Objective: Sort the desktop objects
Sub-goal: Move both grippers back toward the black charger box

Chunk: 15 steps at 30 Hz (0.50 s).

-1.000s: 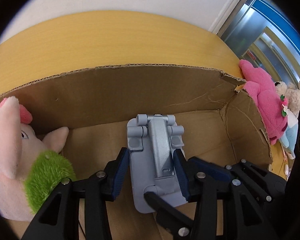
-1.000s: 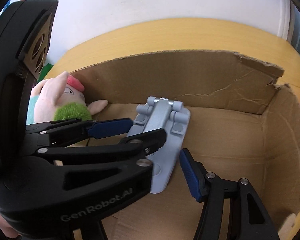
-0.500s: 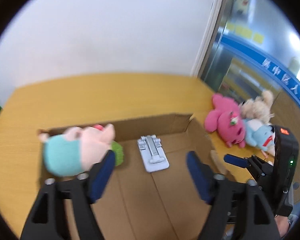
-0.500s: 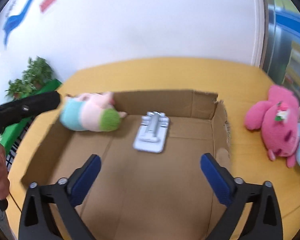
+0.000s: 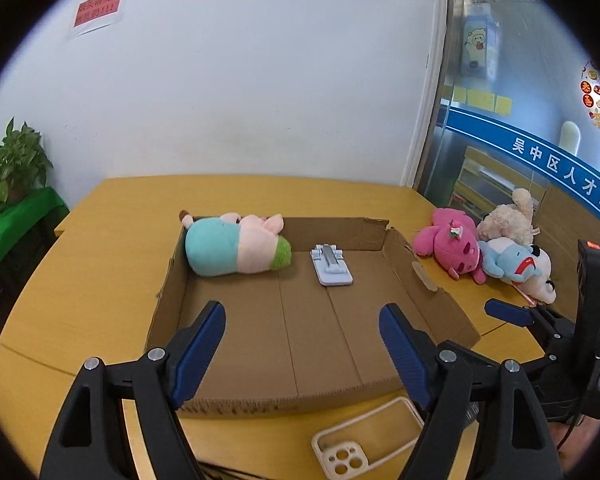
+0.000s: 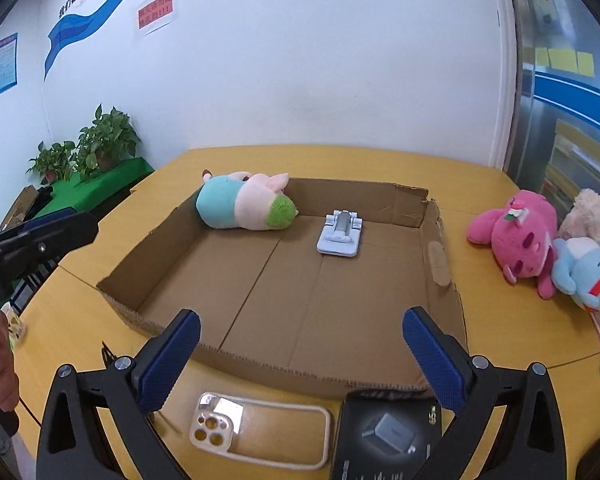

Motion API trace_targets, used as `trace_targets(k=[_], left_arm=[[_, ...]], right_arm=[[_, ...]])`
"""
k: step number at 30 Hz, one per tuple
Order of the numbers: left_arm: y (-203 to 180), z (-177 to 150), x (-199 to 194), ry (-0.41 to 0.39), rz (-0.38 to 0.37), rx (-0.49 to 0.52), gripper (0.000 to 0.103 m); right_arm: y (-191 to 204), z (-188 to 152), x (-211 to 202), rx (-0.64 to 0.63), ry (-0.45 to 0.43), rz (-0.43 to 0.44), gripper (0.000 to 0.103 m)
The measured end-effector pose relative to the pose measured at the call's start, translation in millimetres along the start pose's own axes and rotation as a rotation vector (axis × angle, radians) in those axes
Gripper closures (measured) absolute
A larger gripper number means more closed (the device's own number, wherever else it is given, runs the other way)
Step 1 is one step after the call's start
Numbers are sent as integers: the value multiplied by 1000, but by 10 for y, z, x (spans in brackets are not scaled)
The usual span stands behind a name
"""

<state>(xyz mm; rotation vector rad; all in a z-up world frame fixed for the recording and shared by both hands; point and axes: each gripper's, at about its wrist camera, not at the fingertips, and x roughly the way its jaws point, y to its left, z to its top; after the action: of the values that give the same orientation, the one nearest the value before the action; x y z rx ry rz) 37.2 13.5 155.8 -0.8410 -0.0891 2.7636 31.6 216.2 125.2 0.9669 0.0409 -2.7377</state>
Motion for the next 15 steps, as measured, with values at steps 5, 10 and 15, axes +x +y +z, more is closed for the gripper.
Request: trace_targets(k=[5,10,15], left_arm=[[-116,-185,-139,-12,17,41,24],[-172,-292,-122,-4,16,19,24],[-208,-383,-96,6,8,16,24]], right_arm=[[53,-162,-166,-2,-16,-13,0],[57,-278,-229,24,-16,-3,0],[69,-364,-233,15,-6,0,0]])
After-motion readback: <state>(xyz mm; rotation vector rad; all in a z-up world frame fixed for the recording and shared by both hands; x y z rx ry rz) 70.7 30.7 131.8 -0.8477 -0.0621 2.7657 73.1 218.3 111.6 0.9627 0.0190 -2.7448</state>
